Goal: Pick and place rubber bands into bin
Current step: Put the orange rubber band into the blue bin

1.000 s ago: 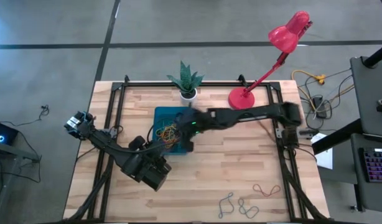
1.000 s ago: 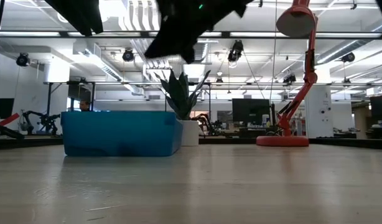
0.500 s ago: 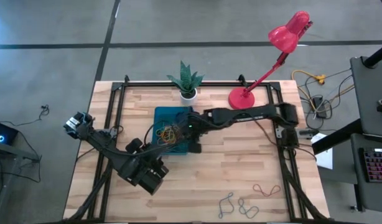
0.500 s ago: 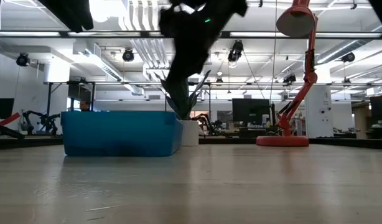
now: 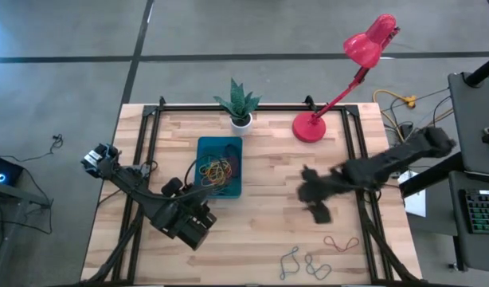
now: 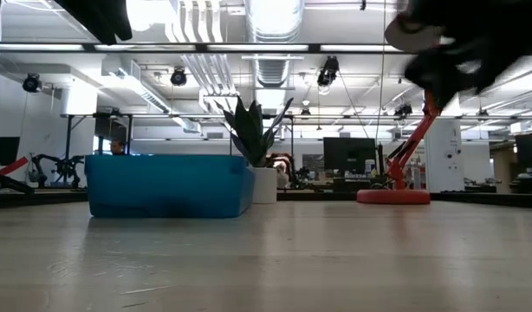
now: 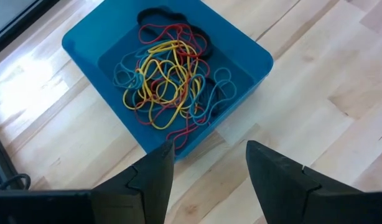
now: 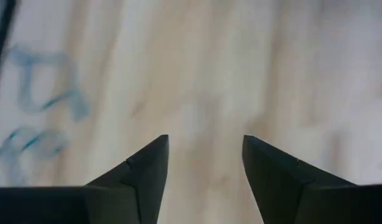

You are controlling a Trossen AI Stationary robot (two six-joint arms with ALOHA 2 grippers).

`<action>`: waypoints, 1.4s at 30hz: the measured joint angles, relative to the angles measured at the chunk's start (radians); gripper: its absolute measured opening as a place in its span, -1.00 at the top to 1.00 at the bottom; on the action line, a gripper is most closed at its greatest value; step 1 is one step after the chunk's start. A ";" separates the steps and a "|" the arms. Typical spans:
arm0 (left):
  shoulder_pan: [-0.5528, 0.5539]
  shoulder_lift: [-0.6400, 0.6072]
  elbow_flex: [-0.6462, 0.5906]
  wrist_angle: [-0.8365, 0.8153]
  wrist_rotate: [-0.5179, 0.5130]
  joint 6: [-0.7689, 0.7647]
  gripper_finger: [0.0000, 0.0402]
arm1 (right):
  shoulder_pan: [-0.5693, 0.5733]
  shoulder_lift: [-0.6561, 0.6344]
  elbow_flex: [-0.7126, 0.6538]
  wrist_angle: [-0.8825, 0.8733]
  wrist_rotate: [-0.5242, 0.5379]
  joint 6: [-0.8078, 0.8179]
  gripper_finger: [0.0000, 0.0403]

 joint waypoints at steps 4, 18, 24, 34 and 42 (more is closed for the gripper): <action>0.000 0.000 0.000 0.003 0.000 0.000 0.08 | 0.194 -0.132 -0.144 -0.012 0.003 0.218 0.05; 0.000 0.000 0.000 0.029 -0.001 0.007 0.08 | 0.718 -0.037 -0.250 -0.008 0.086 0.816 0.05; 0.000 0.000 0.000 0.028 -0.001 0.011 0.08 | 0.757 0.113 -0.201 0.002 0.087 0.854 0.05; 0.000 0.000 0.000 0.027 0.002 0.036 0.08 | 0.757 0.341 -0.078 0.024 0.083 0.978 0.05; 0.000 0.000 0.000 0.018 0.004 0.062 0.08 | 0.757 0.424 -0.038 0.012 0.134 1.091 0.09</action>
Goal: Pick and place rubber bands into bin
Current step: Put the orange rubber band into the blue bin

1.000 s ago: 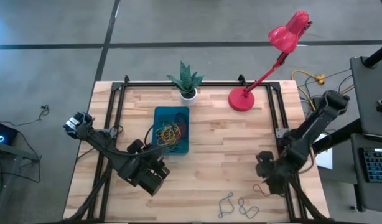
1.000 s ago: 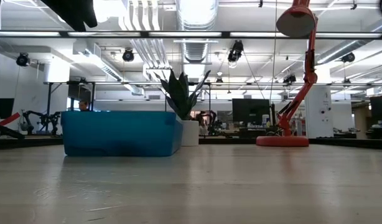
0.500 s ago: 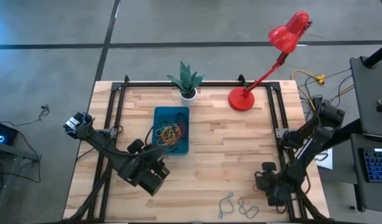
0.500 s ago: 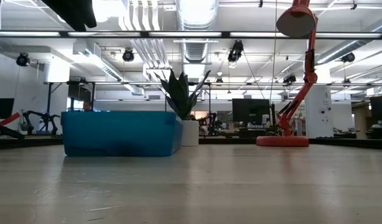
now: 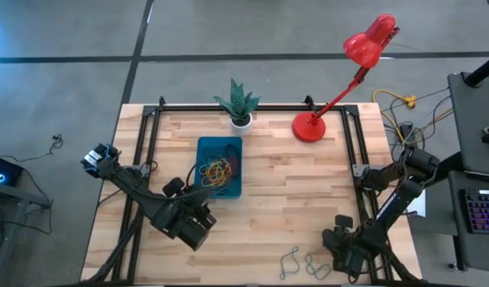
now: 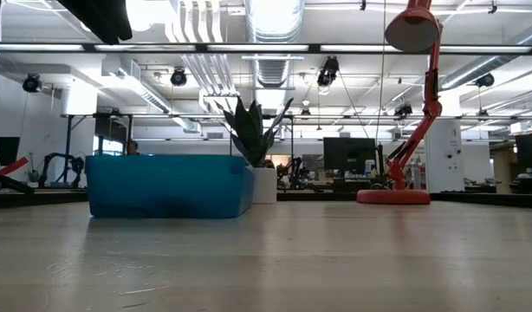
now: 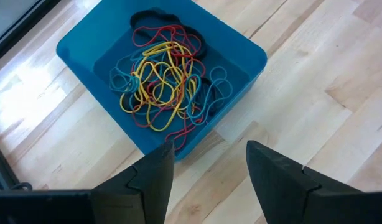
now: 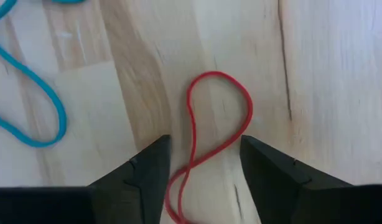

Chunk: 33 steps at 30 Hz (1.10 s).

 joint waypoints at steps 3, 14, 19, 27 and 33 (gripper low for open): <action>0.000 0.000 0.000 -0.001 0.000 0.013 0.08 | 0.000 0.005 -0.001 0.002 0.007 0.028 0.20; 0.002 0.000 0.000 0.000 0.000 0.023 0.08 | -0.001 0.019 -0.003 0.028 0.099 0.064 0.80; 0.002 0.000 0.000 0.000 0.000 0.023 0.08 | -0.040 0.023 -0.003 0.055 0.102 -0.019 0.95; 0.003 0.000 -0.001 0.001 0.000 0.023 0.08 | -0.162 -0.013 -0.019 0.023 0.290 -0.176 0.96; 0.006 0.000 -0.001 0.002 0.000 0.023 0.08 | -0.374 -0.067 -0.019 0.050 0.459 -0.485 0.96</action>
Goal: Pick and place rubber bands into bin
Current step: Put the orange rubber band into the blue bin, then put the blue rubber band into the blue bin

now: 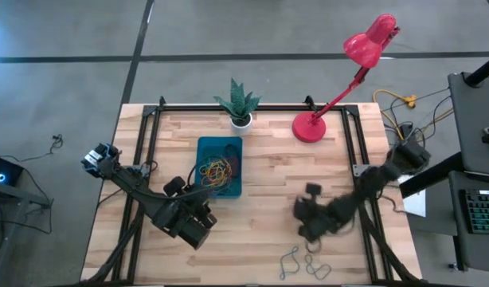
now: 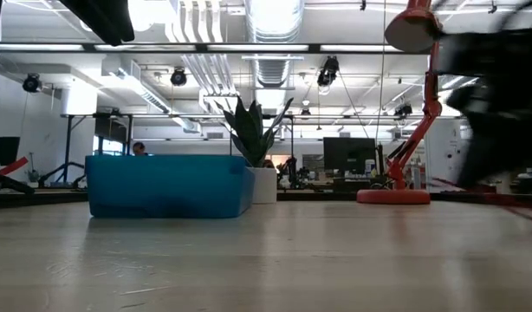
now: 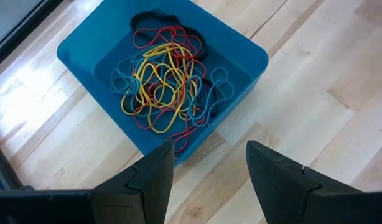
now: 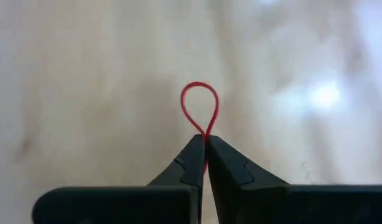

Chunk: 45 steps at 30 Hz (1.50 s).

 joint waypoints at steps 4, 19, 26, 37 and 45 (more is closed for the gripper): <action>0.000 0.000 0.000 -0.001 0.000 0.002 0.08 | -0.195 -0.072 0.004 0.181 0.048 -0.288 0.96; 0.000 0.000 -0.003 -0.089 -0.001 0.000 0.08 | -0.735 0.197 0.453 0.559 -0.661 -0.626 0.96; -0.012 0.000 -0.015 -0.089 0.033 -0.007 0.08 | -0.738 0.452 0.789 0.339 -0.700 -0.722 0.96; -0.036 0.000 -0.045 -0.110 0.057 -0.094 0.08 | -0.730 0.487 0.861 0.168 -0.710 -0.806 0.49; -0.036 0.000 -0.052 -0.106 0.057 -0.095 0.08 | -0.689 0.397 0.793 -0.036 -0.716 -0.952 -0.02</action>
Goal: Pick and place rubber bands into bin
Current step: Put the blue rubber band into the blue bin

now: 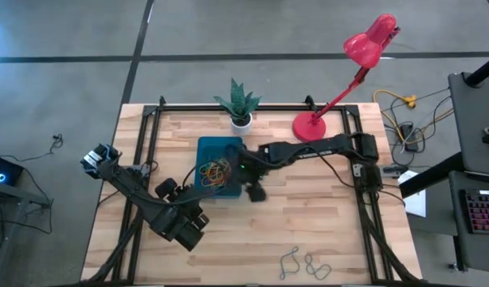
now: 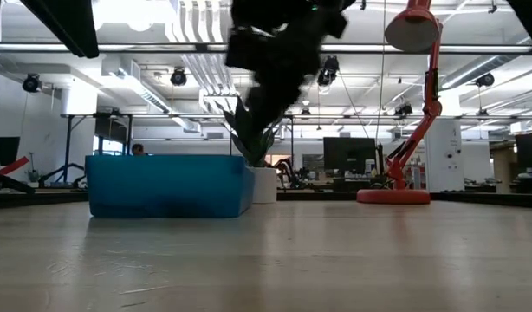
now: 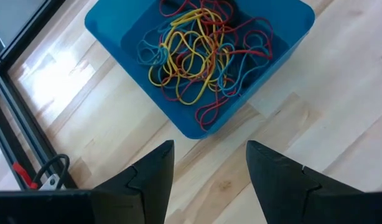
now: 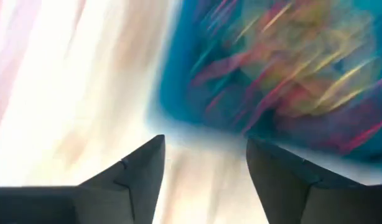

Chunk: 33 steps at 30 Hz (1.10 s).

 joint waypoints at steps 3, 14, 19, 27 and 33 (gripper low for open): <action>0.001 0.000 0.005 0.001 -0.001 -0.005 0.08 | 0.028 -0.063 -0.096 -0.084 -0.081 -0.027 -0.10; 0.001 0.000 0.001 0.139 -0.032 0.081 0.08 | 0.283 -0.488 -0.664 0.025 0.018 0.056 -0.14; 0.006 0.000 -0.018 0.359 -0.035 0.302 0.08 | 0.451 -0.609 -0.791 0.054 0.133 0.132 -0.14; 0.105 0.067 -0.162 1.030 0.052 0.640 0.08 | 0.655 -0.685 -0.832 -0.015 0.280 0.514 -0.15; 0.179 0.242 -0.155 1.455 0.151 0.804 0.08 | 0.819 -0.710 -0.832 -0.119 0.335 0.721 -0.15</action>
